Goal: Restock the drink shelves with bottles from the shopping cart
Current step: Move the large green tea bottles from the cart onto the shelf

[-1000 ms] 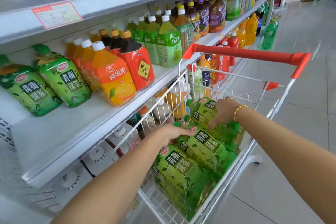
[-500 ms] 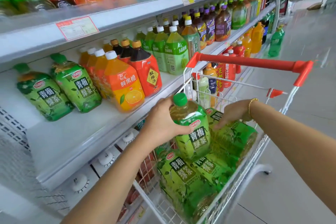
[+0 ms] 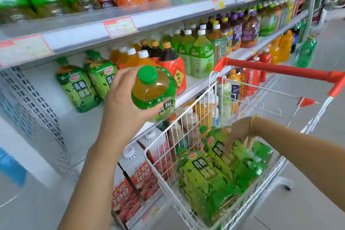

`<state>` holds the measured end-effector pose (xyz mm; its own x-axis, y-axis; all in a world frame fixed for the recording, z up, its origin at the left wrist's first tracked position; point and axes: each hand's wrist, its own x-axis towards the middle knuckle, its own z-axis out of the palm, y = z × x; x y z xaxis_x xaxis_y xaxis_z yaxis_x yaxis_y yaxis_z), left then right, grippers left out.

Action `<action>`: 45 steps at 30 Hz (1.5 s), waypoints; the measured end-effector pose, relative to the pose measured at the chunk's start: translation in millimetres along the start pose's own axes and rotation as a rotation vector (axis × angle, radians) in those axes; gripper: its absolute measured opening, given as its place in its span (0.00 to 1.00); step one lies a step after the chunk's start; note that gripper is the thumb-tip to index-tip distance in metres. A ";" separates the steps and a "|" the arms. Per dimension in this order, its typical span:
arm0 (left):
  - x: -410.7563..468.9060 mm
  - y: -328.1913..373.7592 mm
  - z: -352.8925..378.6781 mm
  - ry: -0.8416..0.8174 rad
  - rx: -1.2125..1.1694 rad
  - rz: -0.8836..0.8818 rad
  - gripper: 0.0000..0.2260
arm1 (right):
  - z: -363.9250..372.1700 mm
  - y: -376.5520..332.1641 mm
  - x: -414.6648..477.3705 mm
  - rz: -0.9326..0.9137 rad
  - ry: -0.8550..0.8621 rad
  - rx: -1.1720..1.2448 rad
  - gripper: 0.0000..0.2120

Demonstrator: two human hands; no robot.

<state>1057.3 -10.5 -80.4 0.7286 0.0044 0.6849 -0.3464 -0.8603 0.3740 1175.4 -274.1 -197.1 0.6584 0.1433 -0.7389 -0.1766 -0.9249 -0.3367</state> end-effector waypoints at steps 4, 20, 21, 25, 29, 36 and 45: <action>-4.5 -20.3 -32.3 0.094 0.090 -0.090 0.34 | 23.6 -25.3 1.3 -0.070 0.198 -0.282 0.33; 18.0 -147.1 -20.0 0.304 -0.038 -0.436 0.37 | -21.2 -133.9 -97.1 -0.844 0.788 0.234 0.29; 18.0 -151.6 -15.7 0.328 -0.068 -0.454 0.37 | -16.5 -149.9 -93.5 -0.877 0.813 0.239 0.29; 13.5 -171.7 4.7 0.413 -0.165 -0.560 0.43 | -1.2 -200.3 -70.6 -0.986 0.846 0.293 0.29; 13.6 -174.2 20.9 0.474 -0.187 -0.709 0.43 | 13.5 -235.6 -46.9 -1.069 0.854 0.354 0.33; 13.0 -194.0 6.9 0.522 -0.087 -0.742 0.37 | 21.7 -271.8 1.4 -1.088 0.869 0.381 0.36; -12.6 -211.9 15.0 0.623 -0.216 -0.911 0.35 | 39.3 -301.8 52.5 -1.103 0.726 0.494 0.37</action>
<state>1130.4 164.1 -177.7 0.3607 0.8925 0.2707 0.0255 -0.2995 0.9537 1234.5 26.4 -157.2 0.8233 0.3521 0.4452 0.5350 -0.2194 -0.8159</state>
